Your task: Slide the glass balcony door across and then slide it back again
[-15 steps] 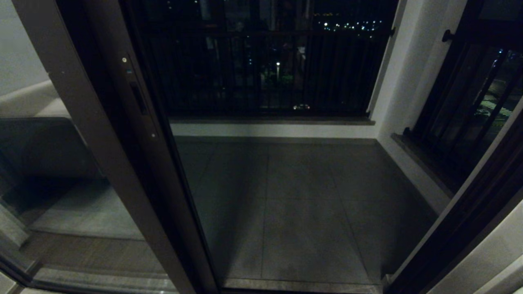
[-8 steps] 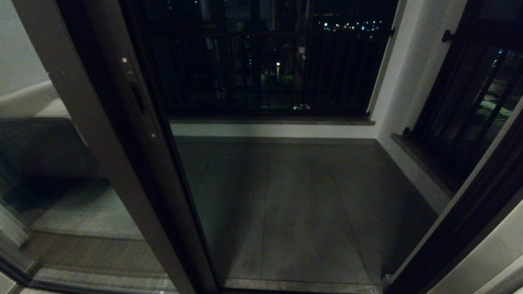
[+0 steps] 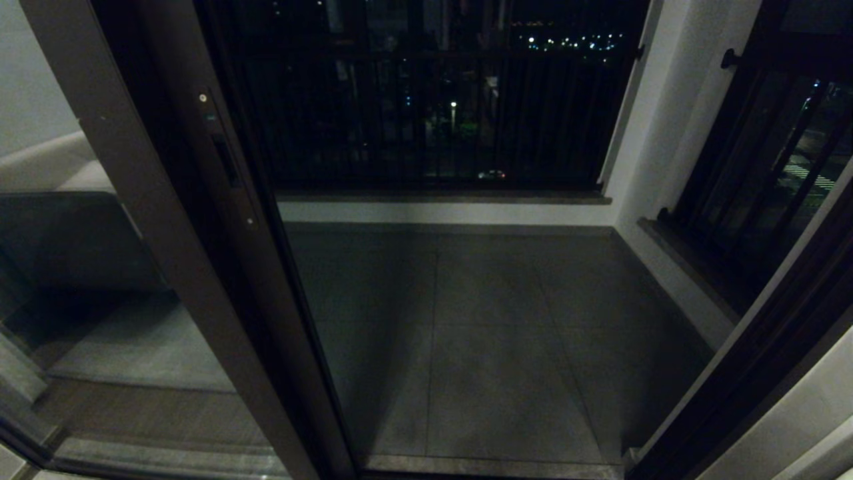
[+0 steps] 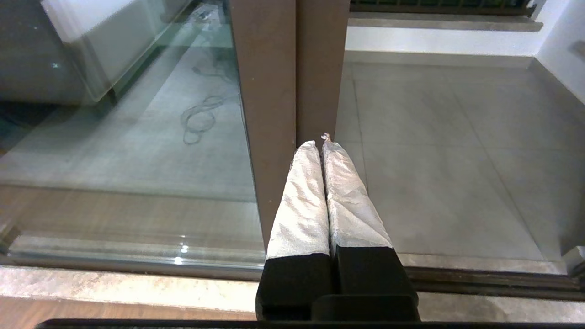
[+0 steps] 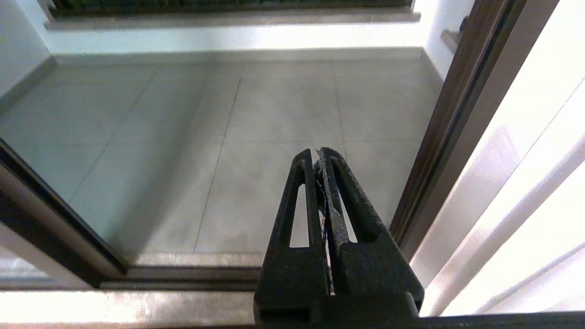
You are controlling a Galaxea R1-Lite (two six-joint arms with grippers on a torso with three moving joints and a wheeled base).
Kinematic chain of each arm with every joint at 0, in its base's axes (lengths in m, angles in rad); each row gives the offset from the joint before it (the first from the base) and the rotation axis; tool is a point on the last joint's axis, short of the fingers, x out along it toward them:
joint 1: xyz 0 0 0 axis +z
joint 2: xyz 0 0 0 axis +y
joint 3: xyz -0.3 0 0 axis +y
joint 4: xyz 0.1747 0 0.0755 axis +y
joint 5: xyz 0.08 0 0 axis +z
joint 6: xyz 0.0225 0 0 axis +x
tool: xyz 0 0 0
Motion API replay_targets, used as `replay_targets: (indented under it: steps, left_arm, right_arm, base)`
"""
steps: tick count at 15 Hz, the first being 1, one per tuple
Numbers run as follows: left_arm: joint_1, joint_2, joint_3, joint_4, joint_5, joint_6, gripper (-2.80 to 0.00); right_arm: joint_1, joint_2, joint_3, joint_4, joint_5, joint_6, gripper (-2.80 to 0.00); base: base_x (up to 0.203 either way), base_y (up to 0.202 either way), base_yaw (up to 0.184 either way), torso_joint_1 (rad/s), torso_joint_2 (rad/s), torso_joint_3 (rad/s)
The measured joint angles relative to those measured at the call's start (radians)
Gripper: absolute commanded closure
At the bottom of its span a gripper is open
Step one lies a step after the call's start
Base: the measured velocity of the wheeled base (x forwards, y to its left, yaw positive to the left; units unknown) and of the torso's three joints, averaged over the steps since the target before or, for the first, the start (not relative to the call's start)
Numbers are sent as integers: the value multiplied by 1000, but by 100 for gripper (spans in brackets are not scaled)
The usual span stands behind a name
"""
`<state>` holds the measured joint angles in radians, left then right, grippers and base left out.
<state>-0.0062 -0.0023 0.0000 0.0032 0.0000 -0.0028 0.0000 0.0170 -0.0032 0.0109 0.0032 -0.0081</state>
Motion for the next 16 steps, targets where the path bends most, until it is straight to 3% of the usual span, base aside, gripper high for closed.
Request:
replay_targets:
  steps: [16]
  left_arm:
    - [0, 0, 0, 0, 0, 0, 0]
  right_arm:
    - [-2, -17, 1, -6, -11, 10, 0]
  base:
    - [0, 0, 0, 0, 0, 0]
